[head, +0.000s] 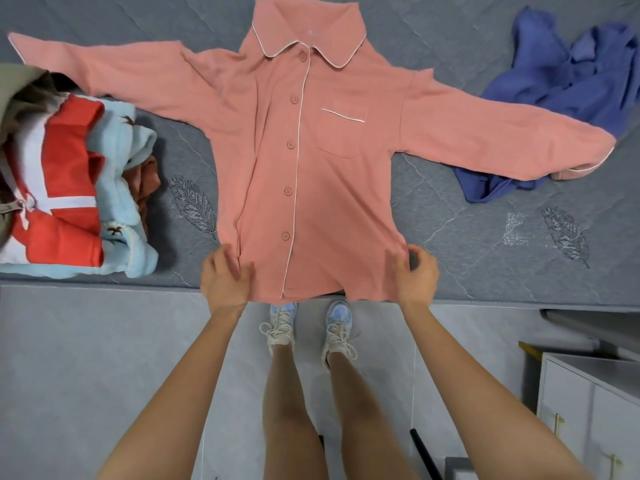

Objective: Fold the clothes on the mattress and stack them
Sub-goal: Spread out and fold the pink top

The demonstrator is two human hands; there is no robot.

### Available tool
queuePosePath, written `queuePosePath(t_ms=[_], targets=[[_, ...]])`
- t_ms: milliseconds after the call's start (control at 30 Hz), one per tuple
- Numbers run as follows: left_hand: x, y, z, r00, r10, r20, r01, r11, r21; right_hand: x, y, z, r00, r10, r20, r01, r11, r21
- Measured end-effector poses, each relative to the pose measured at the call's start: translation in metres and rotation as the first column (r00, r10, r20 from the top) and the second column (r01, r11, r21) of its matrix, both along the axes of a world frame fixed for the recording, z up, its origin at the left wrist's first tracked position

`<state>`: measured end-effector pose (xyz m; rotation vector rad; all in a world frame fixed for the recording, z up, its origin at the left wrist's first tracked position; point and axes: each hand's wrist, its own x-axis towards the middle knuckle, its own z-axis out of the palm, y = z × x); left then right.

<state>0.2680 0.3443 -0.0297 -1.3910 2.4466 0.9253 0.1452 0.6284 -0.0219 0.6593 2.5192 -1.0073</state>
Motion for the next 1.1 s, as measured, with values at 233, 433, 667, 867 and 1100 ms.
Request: queuePosePath(t_ms=[233, 433, 667, 867, 1100], targets=[[-0.047, -0.007, 0.014, 0.978, -0.209, 0.006, 0.209, 0.977, -0.036, -0.031, -0.047, 0.02, 0.925, 0.379, -0.025, -0.378, 0.924, 0.056], [-0.089, -0.036, 0.011, 0.95, -0.31, 0.039, 0.312, 0.948, -0.064, -0.076, -0.107, 0.028, 0.802, 0.595, -0.046, -0.586, 0.8, 0.131], [-0.146, -0.095, 0.004, 0.93, -0.355, 0.098, 0.365, 0.924, -0.112, -0.128, -0.205, 0.029, 0.719, 0.687, -0.101, -0.665, 0.724, 0.185], [-0.203, -0.151, 0.01, 0.892, -0.445, 0.083, 0.45, 0.891, -0.058, -0.168, -0.278, 0.035, 0.681, 0.727, -0.087, -0.691, 0.677, 0.253], [-0.271, -0.198, 0.023, 0.885, -0.439, 0.154, 0.445, 0.896, -0.006, -0.221, -0.336, 0.043, 0.721, 0.688, -0.083, -0.655, 0.715, 0.244]])
